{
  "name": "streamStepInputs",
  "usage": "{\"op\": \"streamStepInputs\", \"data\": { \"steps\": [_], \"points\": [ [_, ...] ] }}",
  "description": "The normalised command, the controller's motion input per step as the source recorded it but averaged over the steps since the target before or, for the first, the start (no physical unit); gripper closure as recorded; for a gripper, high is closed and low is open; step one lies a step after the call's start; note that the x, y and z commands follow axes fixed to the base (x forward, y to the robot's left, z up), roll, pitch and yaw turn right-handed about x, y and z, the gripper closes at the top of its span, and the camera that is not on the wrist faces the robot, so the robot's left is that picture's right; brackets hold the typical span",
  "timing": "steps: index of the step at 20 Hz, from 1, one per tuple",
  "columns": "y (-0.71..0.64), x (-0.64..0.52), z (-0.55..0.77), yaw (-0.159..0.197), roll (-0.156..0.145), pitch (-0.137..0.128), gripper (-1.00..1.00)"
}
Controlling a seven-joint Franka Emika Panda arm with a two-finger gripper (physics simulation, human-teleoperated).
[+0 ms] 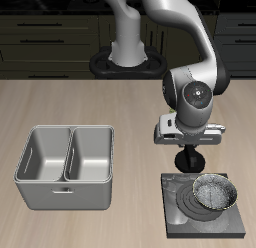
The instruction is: Place the black bowl on the flat stove and turn on the flat stove
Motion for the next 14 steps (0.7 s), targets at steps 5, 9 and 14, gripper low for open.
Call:
{"op": "streamStepInputs", "data": {
  "steps": [5,9,14],
  "points": [
    [-0.32,-0.11,0.06,0.065,-0.038,-0.027,1.00],
    [-0.57,-0.18,0.06,0.074,-0.073,-0.029,1.00],
    [-0.41,-0.12,0.10,0.072,-0.053,-0.038,1.00]
  ]
}}
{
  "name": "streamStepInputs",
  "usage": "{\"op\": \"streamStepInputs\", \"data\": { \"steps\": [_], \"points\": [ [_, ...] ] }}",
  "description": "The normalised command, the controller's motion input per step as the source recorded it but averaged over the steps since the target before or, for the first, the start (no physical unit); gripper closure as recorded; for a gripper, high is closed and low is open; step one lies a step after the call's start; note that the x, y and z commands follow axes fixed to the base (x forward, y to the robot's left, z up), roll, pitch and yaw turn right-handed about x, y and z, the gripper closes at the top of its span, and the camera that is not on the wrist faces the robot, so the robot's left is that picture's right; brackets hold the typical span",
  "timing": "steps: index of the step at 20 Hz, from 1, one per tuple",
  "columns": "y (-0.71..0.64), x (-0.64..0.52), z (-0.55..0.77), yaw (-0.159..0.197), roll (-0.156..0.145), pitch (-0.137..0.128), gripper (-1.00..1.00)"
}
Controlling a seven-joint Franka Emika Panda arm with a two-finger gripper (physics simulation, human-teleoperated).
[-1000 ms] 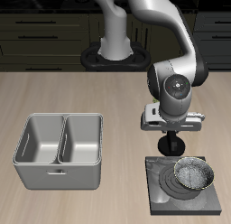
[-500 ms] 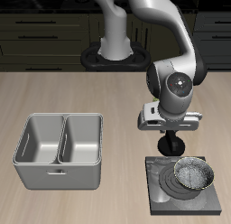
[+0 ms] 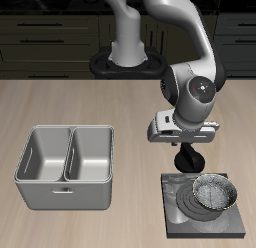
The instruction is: Place the black bowl on the flat stove and turn on the flat stove
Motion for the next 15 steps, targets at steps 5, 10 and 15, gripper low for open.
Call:
{"op": "streamStepInputs", "data": {
  "steps": [5,10,15],
  "points": [
    [-0.38,-0.11,0.18,0.076,-0.041,-0.051,1.00],
    [-0.18,-0.01,0.17,0.055,-0.013,-0.034,1.00],
    [-0.20,0.03,0.26,0.036,-0.017,-0.053,1.00]
  ]
}}
